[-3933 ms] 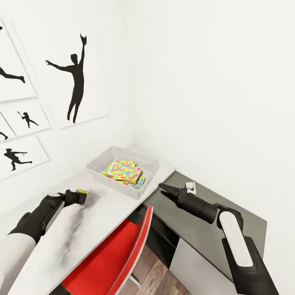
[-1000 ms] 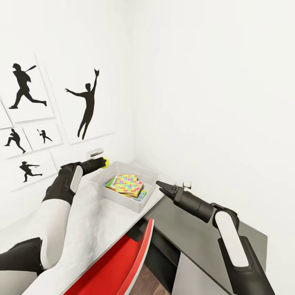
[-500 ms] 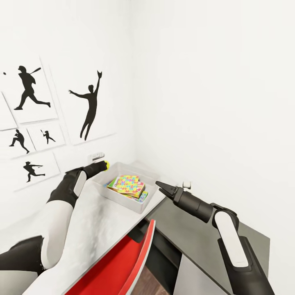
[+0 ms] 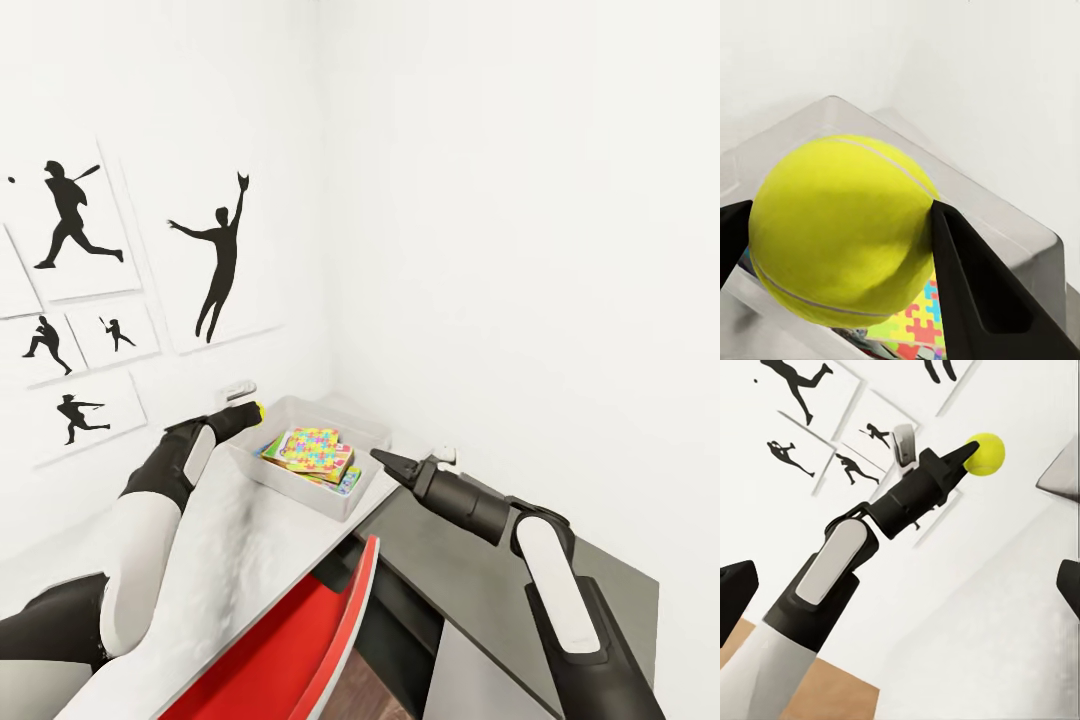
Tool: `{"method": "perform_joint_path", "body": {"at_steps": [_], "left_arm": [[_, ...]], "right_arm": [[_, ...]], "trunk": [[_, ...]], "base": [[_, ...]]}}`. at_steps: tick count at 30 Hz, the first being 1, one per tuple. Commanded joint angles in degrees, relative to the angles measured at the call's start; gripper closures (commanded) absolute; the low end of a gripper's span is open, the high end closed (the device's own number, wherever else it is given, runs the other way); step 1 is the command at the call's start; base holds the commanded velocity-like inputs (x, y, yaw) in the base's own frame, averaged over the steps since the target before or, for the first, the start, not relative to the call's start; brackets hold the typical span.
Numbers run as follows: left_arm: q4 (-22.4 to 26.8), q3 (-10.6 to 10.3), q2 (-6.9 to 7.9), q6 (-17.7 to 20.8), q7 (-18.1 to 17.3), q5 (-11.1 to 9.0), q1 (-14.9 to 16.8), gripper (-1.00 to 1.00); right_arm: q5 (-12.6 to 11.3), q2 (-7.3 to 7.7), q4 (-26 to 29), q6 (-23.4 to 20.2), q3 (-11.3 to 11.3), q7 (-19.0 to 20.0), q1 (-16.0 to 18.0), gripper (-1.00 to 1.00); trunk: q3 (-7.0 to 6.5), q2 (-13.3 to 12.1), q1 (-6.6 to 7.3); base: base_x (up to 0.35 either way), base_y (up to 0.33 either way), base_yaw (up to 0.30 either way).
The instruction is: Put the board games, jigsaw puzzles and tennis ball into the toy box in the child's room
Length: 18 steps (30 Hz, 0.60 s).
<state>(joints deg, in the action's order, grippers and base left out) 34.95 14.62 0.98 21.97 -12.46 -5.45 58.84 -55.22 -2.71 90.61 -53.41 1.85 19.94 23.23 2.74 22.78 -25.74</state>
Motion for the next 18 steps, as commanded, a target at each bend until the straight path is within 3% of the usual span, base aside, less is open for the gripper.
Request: {"method": "perform_joint_path", "body": {"at_steps": [1,9,18], "left_arm": [[0.05,0.17,-0.01,0.24,-0.27,-0.37,0.05,1.0],[0.03,-0.08,-0.1,-0.22,-0.22,-0.42,0.05,1.0],[0.04,-1.81,-0.19,-0.34,-0.19,-0.43,0.05,1.0]], "right_arm": [[0.32,-0.02,0.0,-0.21,-0.04,0.23,0.06,-1.0],[0.29,-0.01,0.0,-0.53,-0.02,-0.04,0.21,-1.0],[0.29,-0.01,0.0,-0.56,0.0,-0.08,0.24,-1.0]], "trunk": [[0.14,0.14,-0.04],[0.14,0.14,-0.04],[0.14,0.14,-0.04]], "base": [[0.0,0.0,0.0],[0.0,0.0,0.0],[0.0,0.0,0.0]]}}
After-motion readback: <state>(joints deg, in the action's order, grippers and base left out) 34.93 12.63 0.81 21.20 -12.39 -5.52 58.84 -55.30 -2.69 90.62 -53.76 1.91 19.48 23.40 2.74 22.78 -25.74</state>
